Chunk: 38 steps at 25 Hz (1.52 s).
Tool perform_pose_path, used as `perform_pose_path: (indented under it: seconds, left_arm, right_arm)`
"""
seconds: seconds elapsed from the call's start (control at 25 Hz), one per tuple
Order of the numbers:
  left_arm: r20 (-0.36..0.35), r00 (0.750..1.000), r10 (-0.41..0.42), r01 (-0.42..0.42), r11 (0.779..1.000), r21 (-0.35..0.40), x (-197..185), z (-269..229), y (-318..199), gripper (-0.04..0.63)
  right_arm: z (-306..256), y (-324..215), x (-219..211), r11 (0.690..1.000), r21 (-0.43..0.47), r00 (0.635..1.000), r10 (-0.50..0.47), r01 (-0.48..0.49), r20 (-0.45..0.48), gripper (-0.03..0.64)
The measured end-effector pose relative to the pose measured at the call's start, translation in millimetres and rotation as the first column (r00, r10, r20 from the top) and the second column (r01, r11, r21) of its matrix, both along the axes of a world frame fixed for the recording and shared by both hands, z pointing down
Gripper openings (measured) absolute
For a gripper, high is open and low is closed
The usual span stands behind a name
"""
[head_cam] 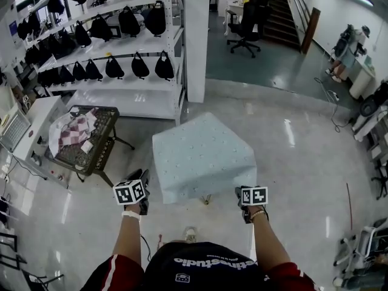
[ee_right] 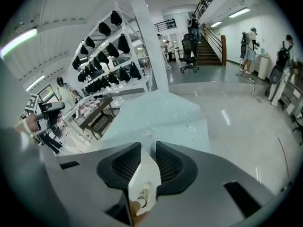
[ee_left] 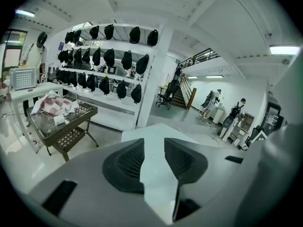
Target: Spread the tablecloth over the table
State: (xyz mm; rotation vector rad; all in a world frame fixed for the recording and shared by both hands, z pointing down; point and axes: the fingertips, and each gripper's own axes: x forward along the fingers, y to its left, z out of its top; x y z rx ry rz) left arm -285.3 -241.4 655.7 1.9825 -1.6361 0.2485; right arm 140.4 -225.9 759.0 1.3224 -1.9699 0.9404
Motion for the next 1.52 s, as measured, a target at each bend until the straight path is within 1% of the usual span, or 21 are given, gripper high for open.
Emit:
perform_pose_path:
  seconds: [0.24, 0.48, 0.64, 0.8, 0.88, 0.96, 1.04, 1.12, 1.24, 1.36, 1.44, 1.52]
  left_arm:
    - [-0.003, 0.999, 0.052, -0.052, 0.999, 0.009, 32.4, -5.0, -3.9, 0.143]
    - [-0.009, 0.994, 0.107, -0.107, 0.994, 0.030, 73.3, -12.3, -10.0, 0.143]
    - [-0.006, 0.994, 0.114, -0.113, 0.993, 0.044, 84.8, -26.6, -12.5, 0.143]
    - [-0.016, 0.991, 0.129, -0.128, 0.989, 0.075, 101.5, -45.1, -17.2, 0.143]
    - [-0.027, 0.991, 0.133, -0.130, 0.987, 0.093, 107.4, -57.1, -18.4, 0.143]
    - [-0.023, 0.990, 0.139, -0.136, 0.984, 0.114, 113.3, -69.9, -18.1, 0.143]
    - [-0.001, 0.989, 0.147, -0.146, 0.979, 0.139, 119.4, -82.0, -18.2, 0.143]
    - [0.017, 0.989, 0.144, -0.145, 0.976, 0.164, 124.0, -92.8, -20.1, 0.149]
    - [0.016, 0.988, 0.156, -0.156, 0.969, 0.194, 135.0, -107.5, -22.1, 0.158]
    - [0.033, 0.981, 0.192, -0.195, 0.958, 0.210, 149.1, -119.2, -19.6, 0.155]
    - [0.044, 0.977, 0.209, -0.213, 0.950, 0.227, 155.6, -129.4, -16.7, 0.127]
    - [0.079, 0.975, 0.205, -0.219, 0.942, 0.253, 158.0, -140.7, -16.3, 0.101]
  right_arm:
    - [-13.5, 11.1, 31.4, 0.997, 0.023, 0.996, 0.073, -0.074, 0.048, 0.117]
    - [-28.8, 20.5, 57.3, 0.991, 0.062, 0.991, 0.113, -0.117, 0.071, 0.117]
    - [-47.2, 25.6, 67.8, 0.989, 0.079, 0.989, 0.120, -0.127, 0.082, 0.117]
    - [-74.6, 15.8, 86.3, 0.979, 0.134, 0.986, 0.140, -0.152, 0.094, 0.117]
    - [-90.8, 8.8, 90.2, 0.973, 0.167, 0.985, 0.143, -0.158, 0.098, 0.114]
    - [-108.1, 3.4, 90.5, 0.967, 0.206, 0.986, 0.135, -0.152, 0.092, 0.114]
    - [-126.3, -2.1, 87.9, 0.958, 0.249, 0.987, 0.124, -0.145, 0.098, 0.114]
    - [-146.5, -8.7, 82.7, 0.944, 0.298, 0.987, 0.108, -0.140, 0.123, 0.114]
    - [-178.7, -17.9, 70.0, 0.921, 0.373, 0.986, 0.056, -0.113, 0.160, 0.114]
    - [-199.1, -20.3, 62.2, 0.905, 0.417, 0.989, 0.017, -0.077, 0.145, 0.110]
    - [-214.2, -20.8, 60.1, 0.888, 0.454, 0.991, 0.009, -0.068, 0.131, 0.110]
    - [-230.9, -23.2, 60.5, 0.865, 0.496, 0.992, 0.015, -0.075, 0.124, 0.109]
